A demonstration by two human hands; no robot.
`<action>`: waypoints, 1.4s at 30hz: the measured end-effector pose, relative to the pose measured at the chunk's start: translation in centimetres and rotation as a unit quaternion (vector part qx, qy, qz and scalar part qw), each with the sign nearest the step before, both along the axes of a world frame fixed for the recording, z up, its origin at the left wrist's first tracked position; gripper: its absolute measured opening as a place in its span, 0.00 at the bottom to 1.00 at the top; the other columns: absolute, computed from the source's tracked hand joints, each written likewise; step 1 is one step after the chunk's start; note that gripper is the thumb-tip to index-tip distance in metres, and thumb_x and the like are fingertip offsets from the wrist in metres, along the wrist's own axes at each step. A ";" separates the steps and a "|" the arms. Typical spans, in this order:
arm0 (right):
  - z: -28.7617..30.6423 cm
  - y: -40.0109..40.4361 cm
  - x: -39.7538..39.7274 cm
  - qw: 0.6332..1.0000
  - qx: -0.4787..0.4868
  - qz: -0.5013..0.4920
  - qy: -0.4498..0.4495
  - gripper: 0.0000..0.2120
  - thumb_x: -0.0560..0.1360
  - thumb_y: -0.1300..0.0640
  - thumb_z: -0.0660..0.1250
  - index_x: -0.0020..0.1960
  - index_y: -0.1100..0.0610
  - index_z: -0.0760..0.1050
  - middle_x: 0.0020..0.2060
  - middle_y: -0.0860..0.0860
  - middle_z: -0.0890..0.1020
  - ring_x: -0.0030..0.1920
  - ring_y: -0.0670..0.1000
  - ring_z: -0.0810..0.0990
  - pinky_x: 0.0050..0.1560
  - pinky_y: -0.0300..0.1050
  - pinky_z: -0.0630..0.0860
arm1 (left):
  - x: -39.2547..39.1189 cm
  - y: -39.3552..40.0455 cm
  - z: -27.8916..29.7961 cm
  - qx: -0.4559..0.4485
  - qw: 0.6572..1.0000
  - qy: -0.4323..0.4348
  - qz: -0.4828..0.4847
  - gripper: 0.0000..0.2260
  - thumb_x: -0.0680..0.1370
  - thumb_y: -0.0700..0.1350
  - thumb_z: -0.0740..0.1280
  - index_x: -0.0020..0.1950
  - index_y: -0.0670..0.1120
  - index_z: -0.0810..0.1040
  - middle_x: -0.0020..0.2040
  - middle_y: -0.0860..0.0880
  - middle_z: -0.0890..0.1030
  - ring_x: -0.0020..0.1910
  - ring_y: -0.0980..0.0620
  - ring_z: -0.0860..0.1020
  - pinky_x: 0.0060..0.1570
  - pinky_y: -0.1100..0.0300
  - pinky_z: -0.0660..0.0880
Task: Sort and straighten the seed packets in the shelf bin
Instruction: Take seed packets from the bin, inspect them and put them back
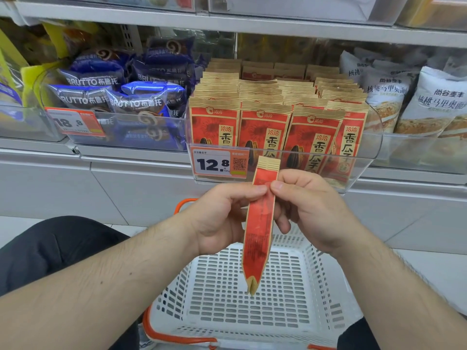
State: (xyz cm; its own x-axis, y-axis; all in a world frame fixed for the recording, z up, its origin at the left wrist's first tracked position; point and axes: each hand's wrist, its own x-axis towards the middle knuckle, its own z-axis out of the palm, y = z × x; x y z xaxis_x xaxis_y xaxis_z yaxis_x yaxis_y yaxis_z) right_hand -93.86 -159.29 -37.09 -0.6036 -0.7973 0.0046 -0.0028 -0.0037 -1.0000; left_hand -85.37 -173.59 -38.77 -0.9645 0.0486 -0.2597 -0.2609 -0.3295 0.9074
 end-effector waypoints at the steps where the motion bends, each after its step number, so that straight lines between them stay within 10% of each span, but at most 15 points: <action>1: 0.0 0.0 0.0 1.000 0.009 -0.002 0.013 0.12 0.78 0.58 0.63 0.36 0.61 0.72 0.28 0.57 0.76 0.22 0.51 0.71 0.25 0.38 0.67 | 0.0 0.0 -0.1 -0.006 1.000 -0.009 0.008 0.13 0.71 0.53 0.67 0.39 0.44 0.83 0.44 0.37 0.82 0.46 0.41 0.76 0.50 0.46 0.73; 8: 1.5 1.6 -0.7 0.963 0.201 0.155 0.089 0.18 0.67 0.44 0.69 0.30 0.59 0.77 0.27 0.53 0.78 0.28 0.52 0.78 0.34 0.46 0.73 | 0.0 0.9 0.3 0.014 0.979 -0.128 0.159 0.10 0.77 0.50 0.68 0.42 0.44 0.76 0.33 0.47 0.80 0.38 0.46 0.78 0.41 0.46 0.78; 16: 1.9 1.9 -0.3 0.905 0.330 0.232 0.137 0.06 0.75 0.65 0.71 0.40 0.66 0.82 0.29 0.50 0.82 0.32 0.46 0.81 0.36 0.40 0.76 | -0.1 1.2 -0.2 0.065 0.951 -0.196 0.231 0.14 0.78 0.52 0.67 0.38 0.43 0.75 0.27 0.47 0.78 0.38 0.45 0.78 0.47 0.34 0.77; 28: 1.3 2.1 -0.6 0.910 0.309 0.247 0.123 0.10 0.76 0.69 0.67 0.39 0.60 0.82 0.31 0.54 0.84 0.32 0.47 0.81 0.39 0.41 0.78 | -0.1 1.4 0.0 0.088 0.948 -0.200 0.231 0.14 0.78 0.52 0.67 0.40 0.43 0.74 0.25 0.47 0.78 0.37 0.45 0.77 0.43 0.38 0.76; 39: -0.2 0.6 0.7 0.917 0.311 0.207 0.137 0.07 0.76 0.65 0.69 0.40 0.66 0.81 0.32 0.58 0.83 0.32 0.50 0.81 0.38 0.46 0.78 | -0.2 1.5 -1.1 0.071 0.964 -0.191 0.171 0.01 0.77 0.40 0.64 0.46 0.43 0.73 0.36 0.44 0.74 0.38 0.45 0.75 0.48 0.49 0.75; 42: -0.6 0.4 0.2 0.925 0.325 0.140 0.140 0.09 0.77 0.59 0.71 0.38 0.60 0.81 0.34 0.59 0.85 0.34 0.51 0.82 0.40 0.48 0.82 | -0.1 1.2 -1.5 0.093 0.964 -0.176 0.178 0.15 0.73 0.33 0.56 0.54 0.40 0.78 0.49 0.39 0.82 0.48 0.40 0.80 0.56 0.44 0.77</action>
State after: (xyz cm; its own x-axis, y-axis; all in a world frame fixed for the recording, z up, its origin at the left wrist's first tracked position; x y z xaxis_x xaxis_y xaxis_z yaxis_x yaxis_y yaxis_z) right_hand -93.64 -158.87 -37.70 -0.4213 -0.8109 -0.4062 -0.3513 0.5588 -0.7512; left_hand -85.51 -172.39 -40.31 -0.7826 -0.1920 -0.5922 -0.3822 -0.6026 0.7005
